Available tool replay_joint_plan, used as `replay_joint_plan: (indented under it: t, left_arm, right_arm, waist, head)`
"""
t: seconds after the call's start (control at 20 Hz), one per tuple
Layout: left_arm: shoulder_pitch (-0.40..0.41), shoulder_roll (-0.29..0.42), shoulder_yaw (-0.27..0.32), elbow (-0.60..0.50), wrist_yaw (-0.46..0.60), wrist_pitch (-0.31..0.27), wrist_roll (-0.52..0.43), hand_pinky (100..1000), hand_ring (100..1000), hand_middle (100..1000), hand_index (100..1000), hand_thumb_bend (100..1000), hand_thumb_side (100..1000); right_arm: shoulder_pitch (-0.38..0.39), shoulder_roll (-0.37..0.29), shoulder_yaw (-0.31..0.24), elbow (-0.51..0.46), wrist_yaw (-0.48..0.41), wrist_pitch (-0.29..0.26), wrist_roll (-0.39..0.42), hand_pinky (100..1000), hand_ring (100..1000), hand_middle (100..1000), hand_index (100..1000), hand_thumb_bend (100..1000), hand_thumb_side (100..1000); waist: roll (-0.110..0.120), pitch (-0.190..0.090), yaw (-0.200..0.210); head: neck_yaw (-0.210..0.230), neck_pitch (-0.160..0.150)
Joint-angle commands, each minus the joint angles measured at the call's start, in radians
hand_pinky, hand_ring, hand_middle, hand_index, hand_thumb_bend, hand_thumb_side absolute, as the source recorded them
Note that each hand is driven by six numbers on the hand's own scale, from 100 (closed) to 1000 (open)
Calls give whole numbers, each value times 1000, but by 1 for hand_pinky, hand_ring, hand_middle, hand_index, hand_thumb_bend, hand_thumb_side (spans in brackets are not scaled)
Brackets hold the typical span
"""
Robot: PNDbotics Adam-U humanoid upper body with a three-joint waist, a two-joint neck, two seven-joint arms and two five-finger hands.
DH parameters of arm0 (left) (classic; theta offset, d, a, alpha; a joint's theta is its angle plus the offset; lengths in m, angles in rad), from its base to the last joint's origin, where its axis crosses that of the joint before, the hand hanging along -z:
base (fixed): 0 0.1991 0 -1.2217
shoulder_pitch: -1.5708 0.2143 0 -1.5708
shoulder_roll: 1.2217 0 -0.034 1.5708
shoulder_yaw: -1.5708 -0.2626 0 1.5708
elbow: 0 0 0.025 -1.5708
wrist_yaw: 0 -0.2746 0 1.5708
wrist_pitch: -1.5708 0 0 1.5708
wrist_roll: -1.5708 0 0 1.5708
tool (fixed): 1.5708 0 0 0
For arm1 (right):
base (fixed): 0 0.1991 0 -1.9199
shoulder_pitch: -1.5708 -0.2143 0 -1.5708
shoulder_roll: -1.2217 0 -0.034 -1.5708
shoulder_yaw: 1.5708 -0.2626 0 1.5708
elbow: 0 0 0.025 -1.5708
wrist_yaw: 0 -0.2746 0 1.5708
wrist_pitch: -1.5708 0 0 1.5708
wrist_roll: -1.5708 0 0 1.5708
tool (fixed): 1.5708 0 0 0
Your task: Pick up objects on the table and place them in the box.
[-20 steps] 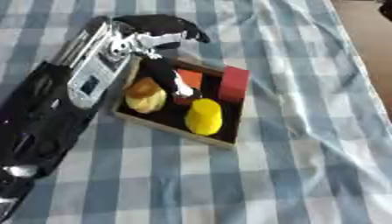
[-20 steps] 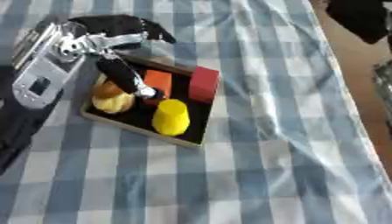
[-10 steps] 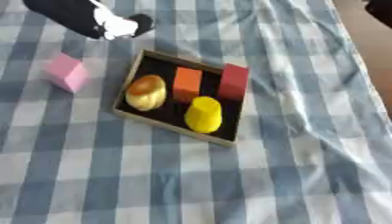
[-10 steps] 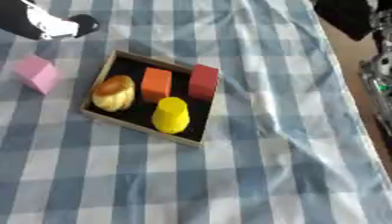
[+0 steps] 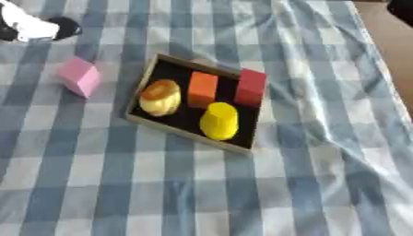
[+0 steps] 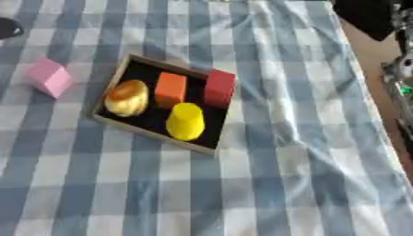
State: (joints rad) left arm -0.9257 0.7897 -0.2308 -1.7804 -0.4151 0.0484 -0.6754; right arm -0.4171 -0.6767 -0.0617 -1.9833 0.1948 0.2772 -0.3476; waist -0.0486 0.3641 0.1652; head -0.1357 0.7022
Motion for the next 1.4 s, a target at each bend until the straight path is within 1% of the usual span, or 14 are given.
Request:
replay_joint_plan:
  t: [0.05, 0.1, 0.15, 0.2, 0.25, 0.4, 0.45, 0.5, 0.65, 0.8, 1.0, 1.2, 1.25, 1.4]
  left_arm:
    - [28, 85, 17, 22, -1, -56, -3, 965, 933, 879, 903, 565, 303]
    - [47, 99, 15, 31, -11, -69, -3, 966, 933, 880, 906, 571, 308]
    - [65, 110, 11, 40, -18, -80, -6, 966, 934, 883, 917, 621, 271]
    - [80, 119, 7, 49, -22, -92, -9, 968, 937, 886, 924, 609, 315]
    - [91, 126, 2, 57, -25, -104, -13, 970, 939, 888, 926, 628, 308]
    - [104, 130, -9, 81, -46, -138, -27, 976, 944, 894, 930, 677, 263]
    - [103, 128, -12, 90, -57, -148, -32, 975, 940, 904, 920, 714, 229]
    - [100, 124, -15, 99, -70, -157, -34, 974, 936, 904, 918, 726, 220]
    - [89, 109, -23, 128, -92, -181, -38, 970, 923, 880, 900, 720, 203]
    - [69, 87, -29, 160, -100, -193, -44, 965, 913, 849, 901, 661, 206]
    - [42, 61, -37, 200, -100, -201, -47, 957, 907, 844, 914, 632, 206]
    - [18, 46, -58, 224, -112, -215, -73, 957, 910, 850, 917, 666, 176]
    - [12, 43, -65, 230, -122, -219, -83, 960, 914, 857, 920, 688, 175]
    - [-2, 36, -84, 256, -167, -229, -124, 962, 917, 862, 923, 711, 153]
  right_arm:
    - [-6, -38, -14, -17, 6, 2, -2, 802, 749, 551, 704, 263, 336]
    - [-6, -38, -14, -17, 6, 3, -1, 802, 749, 551, 704, 264, 336]
    - [-7, -38, -13, -17, 6, 3, 0, 802, 749, 551, 704, 270, 334]
    - [-7, -39, -13, -17, 5, 3, 1, 802, 749, 551, 704, 266, 336]
    - [-7, -39, -12, -17, 5, 4, 1, 802, 749, 551, 704, 266, 336]
    - [-7, -37, -10, -17, 4, 6, 3, 802, 749, 551, 704, 267, 336]
    - [-8, -36, -9, -17, 3, 6, 4, 802, 749, 551, 704, 267, 336]
    - [-8, -36, -9, -17, 3, 6, 5, 802, 749, 551, 704, 267, 337]
    - [-7, -35, -9, -17, 2, 7, 5, 802, 749, 551, 703, 268, 336]
    - [-6, -34, -8, -17, 1, 8, 5, 802, 750, 551, 703, 267, 337]
    - [-5, -32, -8, -17, -1, 9, 5, 802, 750, 551, 703, 267, 338]
    - [-6, -31, -7, -17, -2, 9, 4, 801, 749, 551, 702, 269, 338]
    - [-6, -31, -7, -17, -2, 9, 4, 801, 749, 551, 702, 270, 338]
    - [-8, -30, -5, -17, -3, 8, 5, 801, 749, 550, 702, 270, 338]
  waist:
    - [-14, -39, 1]
    - [-15, -39, 0]
    - [-16, -39, 0]
    - [-17, -39, 0]
    - [-18, -39, 0]
    - [-23, -41, 1]
    - [-25, -41, 1]
    - [-26, -42, 1]
    - [-30, -42, 0]
    - [-33, -40, -1]
    - [-33, -37, -4]
    - [-30, -36, -6]
    - [-29, -35, -7]
    - [-26, -34, -10]
  head:
    - [8, -13]
    - [10, -15]
    - [13, -17]
    - [15, -18]
    - [16, -19]
    - [19, -22]
    - [19, -22]
    - [20, -23]
    - [22, -27]
    - [23, -30]
    - [17, -32]
    - [12, -30]
    - [11, -31]
    - [13, -32]
